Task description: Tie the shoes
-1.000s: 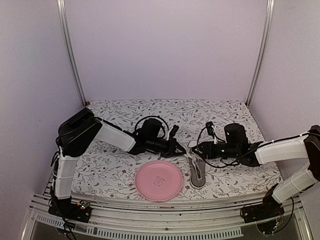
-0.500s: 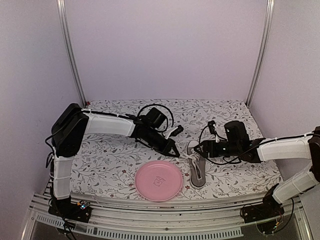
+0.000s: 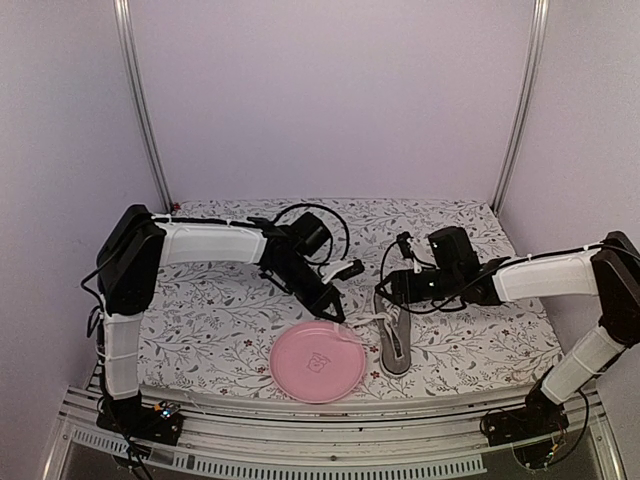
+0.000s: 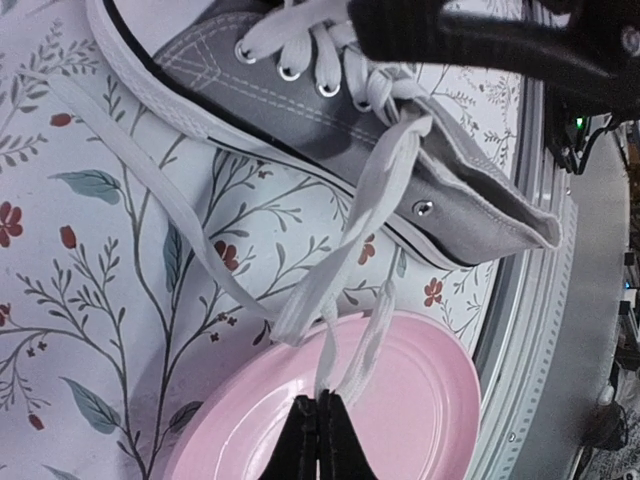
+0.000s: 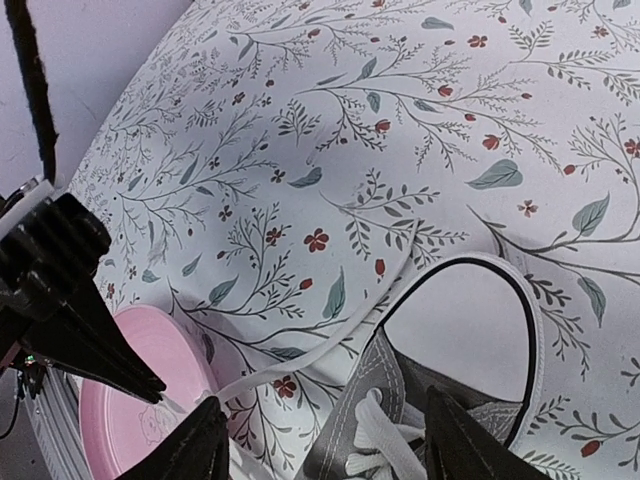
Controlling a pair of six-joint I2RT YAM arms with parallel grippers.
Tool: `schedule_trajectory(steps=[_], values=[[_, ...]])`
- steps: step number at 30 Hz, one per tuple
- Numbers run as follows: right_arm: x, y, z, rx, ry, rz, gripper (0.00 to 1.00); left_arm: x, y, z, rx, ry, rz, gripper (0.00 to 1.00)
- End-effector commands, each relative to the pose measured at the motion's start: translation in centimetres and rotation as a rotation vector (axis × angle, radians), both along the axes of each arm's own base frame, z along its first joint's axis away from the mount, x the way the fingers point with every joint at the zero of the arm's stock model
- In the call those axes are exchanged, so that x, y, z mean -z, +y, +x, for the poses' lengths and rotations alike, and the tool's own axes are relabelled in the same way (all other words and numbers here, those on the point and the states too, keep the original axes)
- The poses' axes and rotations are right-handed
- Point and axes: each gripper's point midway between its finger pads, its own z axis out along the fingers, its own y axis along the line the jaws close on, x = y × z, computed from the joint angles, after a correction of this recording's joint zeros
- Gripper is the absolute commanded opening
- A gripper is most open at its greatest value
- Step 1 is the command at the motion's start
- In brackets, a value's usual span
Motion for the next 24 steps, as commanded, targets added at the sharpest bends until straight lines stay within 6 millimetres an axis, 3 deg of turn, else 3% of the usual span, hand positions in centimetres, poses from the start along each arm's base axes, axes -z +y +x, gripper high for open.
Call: schedule_trajectory(steps=[1, 7, 11, 18, 24], values=[[0.1, 1.1, 1.6, -0.011, -0.003, -0.064, 0.64, -1.3, 0.4, -0.8, 0.016, -0.013, 0.015, 0.0], [1.4, 2.5, 3.2, 0.021, 0.03, -0.181, 0.57, -1.1, -0.7, -1.5, -0.1, 0.02, -0.039, 0.0], [2.3, 3.6, 2.9, 0.028, 0.093, -0.177, 0.51, -2.2, -1.2, -1.7, -0.247, 0.048, -0.132, 0.0], [4.1, 6.1, 2.0, 0.043, 0.183, -0.196, 0.48, -3.3, -2.7, -2.9, -0.341, 0.068, -0.263, 0.0], [6.2, 5.1, 2.9, 0.185, 0.226, -0.343, 0.48, -1.9, -3.4, -3.1, -0.399, 0.084, -0.258, 0.0]])
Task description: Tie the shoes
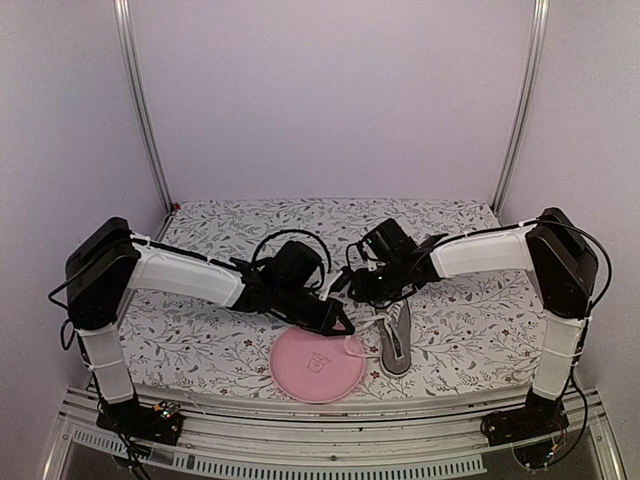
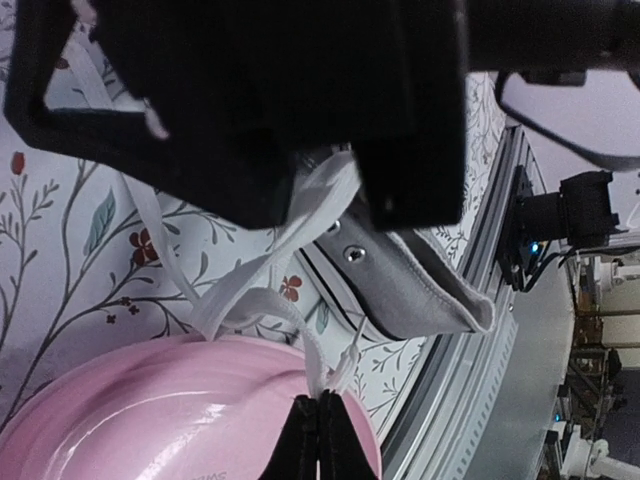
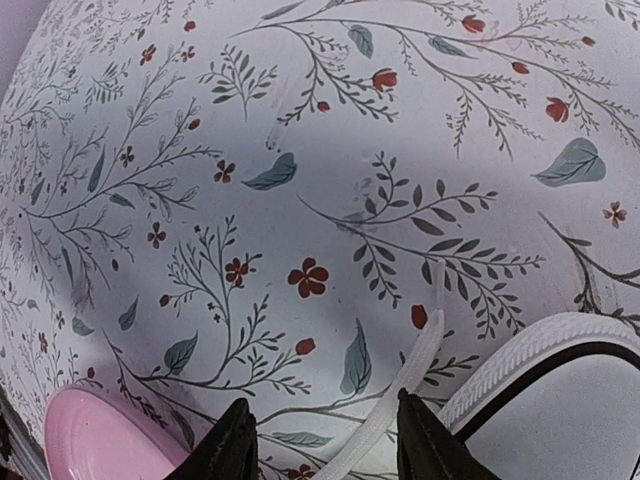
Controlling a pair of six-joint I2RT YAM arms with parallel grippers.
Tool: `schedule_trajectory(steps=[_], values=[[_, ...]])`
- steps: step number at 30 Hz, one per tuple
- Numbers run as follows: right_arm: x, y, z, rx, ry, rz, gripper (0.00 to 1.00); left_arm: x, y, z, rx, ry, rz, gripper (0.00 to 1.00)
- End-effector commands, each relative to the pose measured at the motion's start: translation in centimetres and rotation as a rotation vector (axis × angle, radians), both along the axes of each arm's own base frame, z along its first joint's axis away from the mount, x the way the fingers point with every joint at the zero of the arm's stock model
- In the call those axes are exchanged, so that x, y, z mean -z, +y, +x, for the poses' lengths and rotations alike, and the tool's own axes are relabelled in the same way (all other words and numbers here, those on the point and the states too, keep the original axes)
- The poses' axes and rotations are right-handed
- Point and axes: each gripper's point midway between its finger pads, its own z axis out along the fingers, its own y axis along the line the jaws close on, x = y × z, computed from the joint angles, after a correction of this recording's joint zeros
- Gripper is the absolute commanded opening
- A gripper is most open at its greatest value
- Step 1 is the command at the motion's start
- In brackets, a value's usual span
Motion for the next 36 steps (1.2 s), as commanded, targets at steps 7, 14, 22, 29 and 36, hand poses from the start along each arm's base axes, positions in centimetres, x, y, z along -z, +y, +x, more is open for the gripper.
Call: schedule_trajectory(steps=[7, 14, 22, 29, 36], values=[[3.6, -2.8, 1.0, 0.193, 0.057, -0.275, 0.46, -0.9, -2.6, 0.2, -0.081, -0.018, -0.123, 0.0], [5.9, -4.1, 1.1, 0.265, 0.089, -0.374, 0.47, 0.2, -2.7, 0.1, -0.11, -0.011, -0.12, 0.0], [8.4, -3.3, 0.9, 0.248, 0.144, -0.374, 0.32, 0.7, -2.5, 0.0, -0.123, 0.009, -0.136, 0.0], [9.5, -2.7, 0.7, 0.233, 0.164, -0.36, 0.04, 0.8, -2.5, 0.0, -0.132, 0.014, -0.14, 0.0], [6.0, -1.8, 2.3, 0.248, 0.072, -0.283, 0.02, 0.7, -2.0, 0.4, -0.163, 0.007, -0.135, 0.0]])
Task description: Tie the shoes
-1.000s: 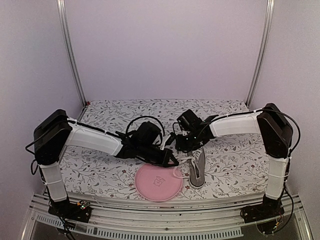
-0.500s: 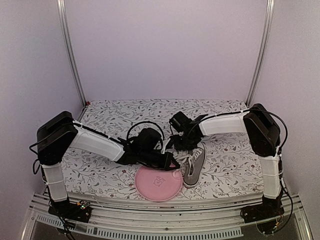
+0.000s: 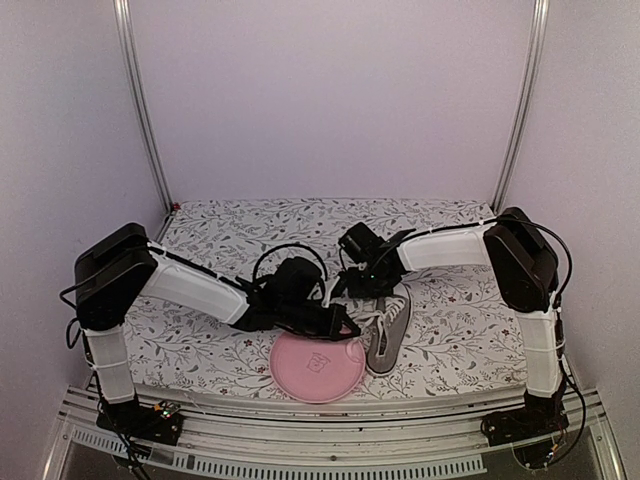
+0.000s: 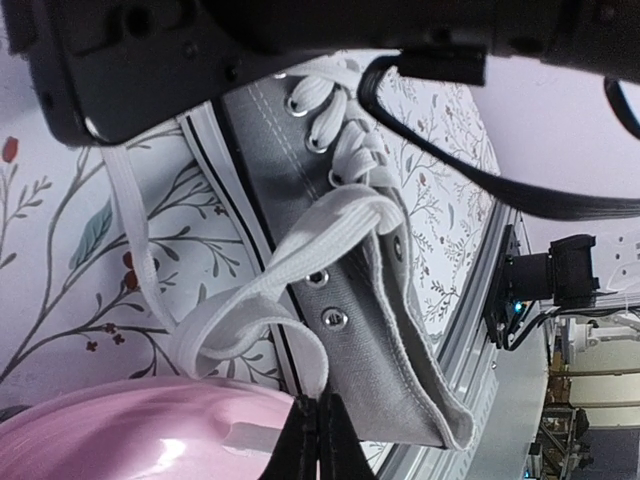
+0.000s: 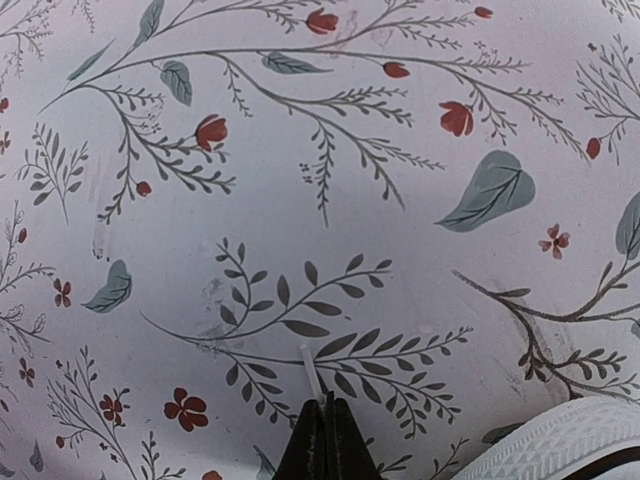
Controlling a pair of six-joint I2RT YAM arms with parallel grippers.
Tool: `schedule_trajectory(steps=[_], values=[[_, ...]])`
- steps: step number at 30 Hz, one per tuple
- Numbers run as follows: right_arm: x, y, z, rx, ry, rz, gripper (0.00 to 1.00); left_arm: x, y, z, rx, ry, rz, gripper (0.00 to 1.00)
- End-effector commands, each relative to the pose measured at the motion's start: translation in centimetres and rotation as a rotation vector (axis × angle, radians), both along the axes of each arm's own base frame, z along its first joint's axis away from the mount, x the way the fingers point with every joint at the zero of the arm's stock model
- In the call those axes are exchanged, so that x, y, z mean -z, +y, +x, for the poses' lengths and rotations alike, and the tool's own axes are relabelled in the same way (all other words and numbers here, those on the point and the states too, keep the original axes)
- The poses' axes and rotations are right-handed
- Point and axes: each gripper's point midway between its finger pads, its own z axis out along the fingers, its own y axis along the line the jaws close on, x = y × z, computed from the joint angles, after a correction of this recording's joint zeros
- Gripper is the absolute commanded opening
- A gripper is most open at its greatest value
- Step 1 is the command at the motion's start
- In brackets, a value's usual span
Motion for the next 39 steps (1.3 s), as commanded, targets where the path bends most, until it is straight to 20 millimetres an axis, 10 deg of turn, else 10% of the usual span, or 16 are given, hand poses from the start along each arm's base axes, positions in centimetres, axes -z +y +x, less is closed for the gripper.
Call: schedule_trajectory(steps=[1, 9, 12, 25, 39], values=[[0.4, -0.8, -1.0, -0.008, 0.02, -0.023, 0.02, -0.6, -0.3, -0.1, -0.008, -0.032, -0.026, 0.0], [-13.2, -4.6, 0.4, 0.075, -0.285, 0.052, 0.02, -0.9, 0.8, 1.0, -0.048, -0.039, -0.015, 0.0], [-14.9, -7.7, -0.6, 0.117, -0.326, 0.037, 0.02, -1.3, 0.9, 1.4, -0.055, -0.045, -0.02, 0.0], [-13.2, -23.5, -7.1, 0.392, -0.286, -0.145, 0.02, -3.1, 2.8, 6.4, -0.146, -0.147, 0.025, 0.0], [-12.7, -26.0, -8.4, 0.444, -0.274, -0.161, 0.02, -5.2, 10.3, 13.9, -0.397, -0.233, 0.075, 0.0]])
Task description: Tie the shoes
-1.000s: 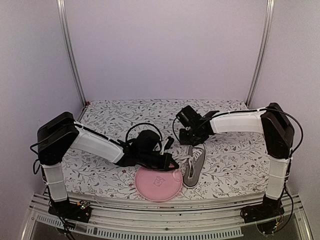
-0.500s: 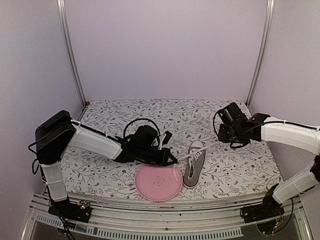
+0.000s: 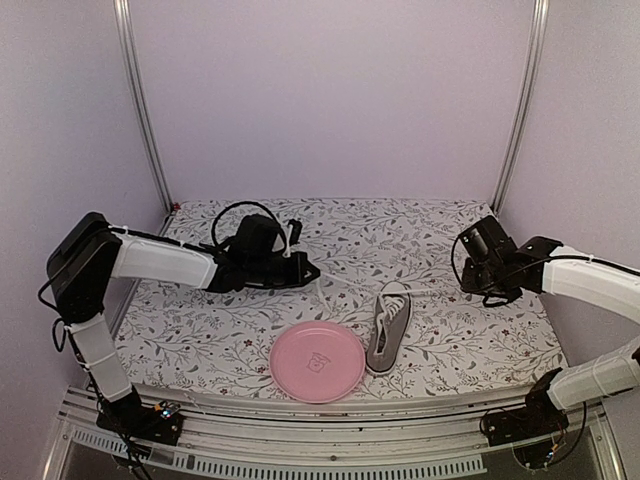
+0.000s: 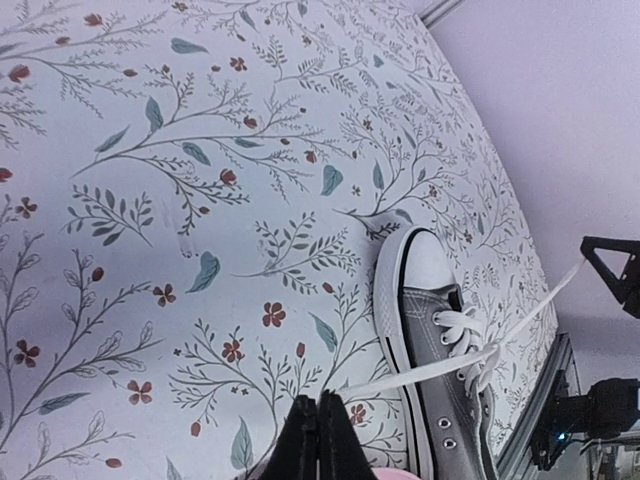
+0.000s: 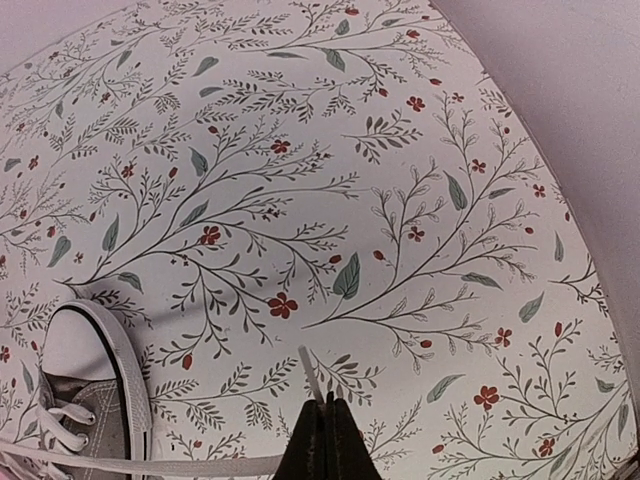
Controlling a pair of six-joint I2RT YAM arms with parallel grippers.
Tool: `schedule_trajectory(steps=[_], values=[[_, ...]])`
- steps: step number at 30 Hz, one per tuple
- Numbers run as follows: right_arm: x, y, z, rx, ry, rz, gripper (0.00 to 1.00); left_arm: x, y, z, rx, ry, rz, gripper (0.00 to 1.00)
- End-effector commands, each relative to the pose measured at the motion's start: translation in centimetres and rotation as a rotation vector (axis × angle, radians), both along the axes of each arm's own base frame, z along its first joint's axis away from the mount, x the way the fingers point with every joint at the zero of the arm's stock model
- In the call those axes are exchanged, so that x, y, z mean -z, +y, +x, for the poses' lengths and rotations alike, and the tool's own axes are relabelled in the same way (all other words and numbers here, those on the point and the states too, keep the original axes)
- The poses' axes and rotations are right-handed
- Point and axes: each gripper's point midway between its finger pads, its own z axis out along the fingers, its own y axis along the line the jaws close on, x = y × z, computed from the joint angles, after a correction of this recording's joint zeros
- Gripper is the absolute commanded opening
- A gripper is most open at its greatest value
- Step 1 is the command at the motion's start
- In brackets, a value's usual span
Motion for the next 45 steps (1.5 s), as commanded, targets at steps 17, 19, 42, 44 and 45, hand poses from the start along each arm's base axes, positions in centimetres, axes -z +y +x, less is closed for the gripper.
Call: schedule_trajectory(steps=[17, 19, 42, 44, 45], values=[[-12.6, 13.8, -4.6, -0.847, -0.372, 0.535, 0.02, -5.7, -5.8, -1.3, 0.318, -0.194, -0.146, 0.0], [-12.9, 15.0, -5.3, -0.893, -0.368, 0.541, 0.02, -6.6, -5.9, -1.0, 0.317, -0.225, -0.15, 0.0], [-20.0, 12.6, -5.9, -0.754, -0.581, 0.531, 0.02, -12.0, -7.1, -3.4, 0.466, -0.342, -0.283, 0.0], [-19.9, 11.9, -5.7, -0.713, -0.582, 0.517, 0.02, -11.8, -7.4, -4.2, 0.488, -0.338, -0.286, 0.0], [-19.9, 11.4, -5.5, -0.686, -0.584, 0.508, 0.02, -11.7, -7.7, -4.7, 0.5, -0.335, -0.283, 0.0]])
